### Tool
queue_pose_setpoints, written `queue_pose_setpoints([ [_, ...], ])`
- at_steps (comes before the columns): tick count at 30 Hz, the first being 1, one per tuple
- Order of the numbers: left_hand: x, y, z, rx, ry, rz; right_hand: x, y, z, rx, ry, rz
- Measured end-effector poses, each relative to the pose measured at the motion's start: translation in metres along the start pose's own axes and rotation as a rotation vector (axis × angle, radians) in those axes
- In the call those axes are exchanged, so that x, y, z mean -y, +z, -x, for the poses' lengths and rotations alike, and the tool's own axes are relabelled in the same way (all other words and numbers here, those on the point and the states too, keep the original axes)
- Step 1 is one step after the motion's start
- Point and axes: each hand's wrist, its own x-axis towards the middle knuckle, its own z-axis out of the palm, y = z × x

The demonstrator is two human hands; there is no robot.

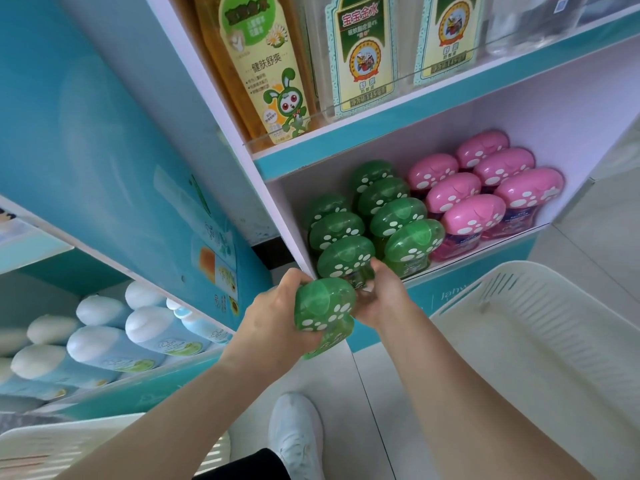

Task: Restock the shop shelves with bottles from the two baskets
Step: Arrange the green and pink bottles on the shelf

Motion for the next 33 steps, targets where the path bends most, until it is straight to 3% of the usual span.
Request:
queue_pose_setpoints([
  [4,-0.008,0.001,-0.001,0.000,0.023,0.015,0.006,0.004,0.012,-0.055,-0.044,0.197],
  [8,-0.016,0.000,-0.001,0.007,0.046,0.009,0.017,-0.001,0.036,-0.092,-0.224,0.675],
  [15,-0.035,0.011,-0.004,0.041,0.069,-0.005,0.036,-0.019,0.105,0.287,-0.566,1.505],
  [18,-0.046,0.020,-0.006,0.051,0.081,-0.004,0.033,-0.024,0.114,0.297,-0.802,1.749],
  [21,-0.056,0.028,-0.007,0.074,0.077,0.002,0.033,-0.029,0.110,0.201,-0.987,1.791],
  [27,-0.062,0.020,-0.014,0.120,0.045,0.077,0.047,-0.047,0.092,0.107,-1.053,1.738],
  [33,-0.084,0.008,-0.062,-0.126,-0.026,0.080,0.042,-0.061,0.073,0.021,-1.125,1.715],
])
